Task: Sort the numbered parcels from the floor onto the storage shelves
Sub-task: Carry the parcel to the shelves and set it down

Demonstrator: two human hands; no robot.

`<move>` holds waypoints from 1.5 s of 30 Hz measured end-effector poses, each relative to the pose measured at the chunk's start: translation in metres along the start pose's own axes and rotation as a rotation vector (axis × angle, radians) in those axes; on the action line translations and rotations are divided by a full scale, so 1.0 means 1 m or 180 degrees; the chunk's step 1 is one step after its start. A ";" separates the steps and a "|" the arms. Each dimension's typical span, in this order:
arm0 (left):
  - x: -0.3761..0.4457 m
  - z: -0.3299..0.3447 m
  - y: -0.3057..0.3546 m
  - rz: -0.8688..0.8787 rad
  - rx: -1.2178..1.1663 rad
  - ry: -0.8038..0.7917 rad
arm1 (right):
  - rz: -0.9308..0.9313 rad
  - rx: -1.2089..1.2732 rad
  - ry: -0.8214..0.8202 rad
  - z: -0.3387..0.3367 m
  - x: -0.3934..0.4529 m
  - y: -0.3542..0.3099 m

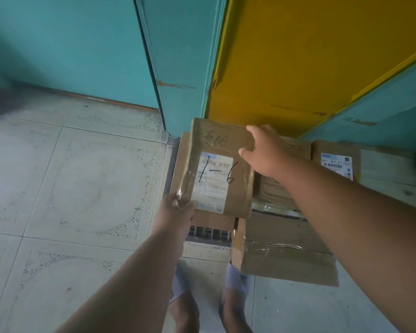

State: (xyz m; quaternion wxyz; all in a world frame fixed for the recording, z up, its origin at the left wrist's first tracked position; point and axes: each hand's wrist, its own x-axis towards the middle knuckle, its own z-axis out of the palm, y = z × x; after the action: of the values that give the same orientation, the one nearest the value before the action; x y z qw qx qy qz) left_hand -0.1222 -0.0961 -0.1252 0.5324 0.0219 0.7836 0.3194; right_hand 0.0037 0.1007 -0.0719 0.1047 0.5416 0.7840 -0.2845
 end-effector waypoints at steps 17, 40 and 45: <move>-0.201 -0.109 0.049 0.0412 -0.0778 0.0042 | -0.0632 0.0775 0.0874 -0.132 -0.185 -0.097; -0.486 -0.072 0.195 0.2392 -0.0421 -0.2080 | -0.0400 0.2044 0.3076 -0.390 -0.503 -0.091; -0.573 0.014 0.205 0.2876 -0.0306 -0.2446 | -0.0375 0.2135 0.3560 -0.439 -0.605 -0.019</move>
State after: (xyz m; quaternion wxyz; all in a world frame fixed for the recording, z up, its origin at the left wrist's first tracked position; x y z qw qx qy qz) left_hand 0.0743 -0.1412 0.4493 0.5896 0.4430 0.4324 0.5187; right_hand 0.2871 -0.1361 0.5790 -0.5092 0.5673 0.6173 -0.1943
